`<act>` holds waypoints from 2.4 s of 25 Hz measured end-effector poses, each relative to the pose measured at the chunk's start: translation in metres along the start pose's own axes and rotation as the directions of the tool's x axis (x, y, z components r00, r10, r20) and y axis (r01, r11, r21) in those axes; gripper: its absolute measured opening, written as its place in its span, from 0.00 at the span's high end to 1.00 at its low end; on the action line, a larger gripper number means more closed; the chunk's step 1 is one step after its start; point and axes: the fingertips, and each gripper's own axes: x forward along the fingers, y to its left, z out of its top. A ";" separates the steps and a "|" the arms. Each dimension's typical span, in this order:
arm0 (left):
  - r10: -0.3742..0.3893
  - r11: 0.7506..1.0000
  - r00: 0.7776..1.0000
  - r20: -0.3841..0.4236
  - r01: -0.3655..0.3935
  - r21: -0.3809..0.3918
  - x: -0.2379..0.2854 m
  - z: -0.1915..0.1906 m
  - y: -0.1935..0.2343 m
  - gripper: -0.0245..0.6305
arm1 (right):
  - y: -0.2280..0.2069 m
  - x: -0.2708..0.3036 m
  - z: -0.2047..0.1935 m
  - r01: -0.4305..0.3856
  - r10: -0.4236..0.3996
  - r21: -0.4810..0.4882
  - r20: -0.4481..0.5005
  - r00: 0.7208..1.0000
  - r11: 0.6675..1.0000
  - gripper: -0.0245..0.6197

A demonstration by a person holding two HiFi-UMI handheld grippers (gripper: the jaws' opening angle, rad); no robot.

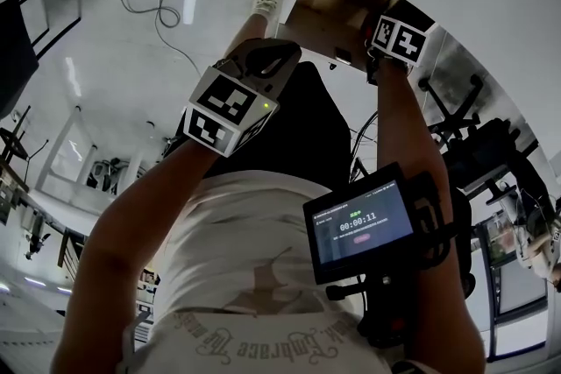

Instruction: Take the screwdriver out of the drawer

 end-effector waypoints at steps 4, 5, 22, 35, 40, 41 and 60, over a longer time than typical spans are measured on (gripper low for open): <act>-0.001 1.000 1.000 -0.005 0.002 0.017 -0.001 0.001 -0.002 0.93 | 0.004 -0.006 0.000 -0.018 0.019 -0.010 0.021 1.000 1.000 0.85; -0.003 1.000 1.000 -0.005 0.003 0.021 -0.001 0.000 -0.002 0.93 | 0.004 -0.006 0.000 -0.023 0.023 -0.013 0.025 0.999 1.000 0.85; -0.025 0.997 1.000 -0.017 0.026 0.078 0.011 -0.005 0.003 0.93 | 0.013 -0.018 0.006 -0.061 0.064 -0.028 0.138 0.988 0.998 0.85; 0.006 0.987 1.000 0.007 -0.007 0.159 -0.033 0.014 -0.042 0.93 | 0.026 -0.116 -0.004 -0.092 0.093 -0.018 0.274 0.957 0.996 0.85; 0.007 0.984 1.000 0.012 -0.009 0.178 -0.045 0.018 -0.060 0.93 | 0.029 -0.149 -0.016 -0.110 0.110 -0.018 0.312 0.944 0.994 0.85; 0.006 0.983 1.000 0.016 -0.009 0.181 -0.047 0.020 -0.066 0.93 | 0.028 -0.158 -0.018 -0.112 0.113 -0.021 0.322 0.940 0.993 0.85; 0.004 0.964 0.998 0.068 -0.022 0.266 -0.060 0.074 -0.079 0.93 | 0.055 -0.219 -0.007 -0.189 0.203 -0.076 0.439 0.875 0.979 0.85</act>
